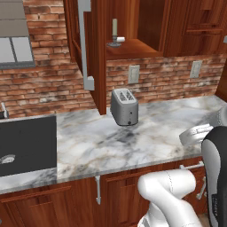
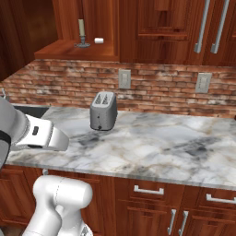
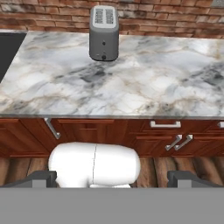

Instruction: Pick the candle and jar from the dining table and place them in the open cabinet. Close the cabinet after placing the objects.

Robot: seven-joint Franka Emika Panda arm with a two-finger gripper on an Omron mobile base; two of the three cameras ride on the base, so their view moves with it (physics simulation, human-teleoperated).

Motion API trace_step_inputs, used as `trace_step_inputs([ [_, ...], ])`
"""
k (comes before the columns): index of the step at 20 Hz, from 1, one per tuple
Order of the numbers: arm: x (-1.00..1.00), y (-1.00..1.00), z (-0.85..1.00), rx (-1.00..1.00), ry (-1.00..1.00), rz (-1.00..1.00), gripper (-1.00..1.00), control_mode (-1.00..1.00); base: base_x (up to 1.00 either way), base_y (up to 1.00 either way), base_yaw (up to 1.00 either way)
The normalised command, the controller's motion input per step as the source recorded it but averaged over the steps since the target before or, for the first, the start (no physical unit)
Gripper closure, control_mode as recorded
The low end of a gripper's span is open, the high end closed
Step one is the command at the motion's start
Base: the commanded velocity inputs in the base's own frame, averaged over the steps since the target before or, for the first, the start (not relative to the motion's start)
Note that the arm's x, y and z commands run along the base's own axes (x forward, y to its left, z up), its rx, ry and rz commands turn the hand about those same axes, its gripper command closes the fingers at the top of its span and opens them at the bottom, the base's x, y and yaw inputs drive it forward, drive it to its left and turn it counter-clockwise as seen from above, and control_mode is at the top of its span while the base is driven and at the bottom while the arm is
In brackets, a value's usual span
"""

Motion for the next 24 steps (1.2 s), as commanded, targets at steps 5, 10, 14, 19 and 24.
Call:
trace_step_inputs([
  [5,0.0,0.0,0.0,0.0,0.0,0.0,-1.0,-1.0,0.0,0.0,0.0],
  [10,-0.01,0.0,0.0,0.0,0.0,0.0,-1.0,-1.0,0.0,0.0,0.0],
  [14,0.0,0.0,0.0,0.0,0.0,0.0,-1.0,1.0,-0.73,0.0,0.0],
  [19,0.0,0.0,0.0,0.0,0.0,0.0,-1.0,1.0,-1.0,0.0,0.0],
  [24,0.0,0.0,0.0,0.0,0.0,0.0,-1.0,1.0,-0.97,0.0,0.0],
])
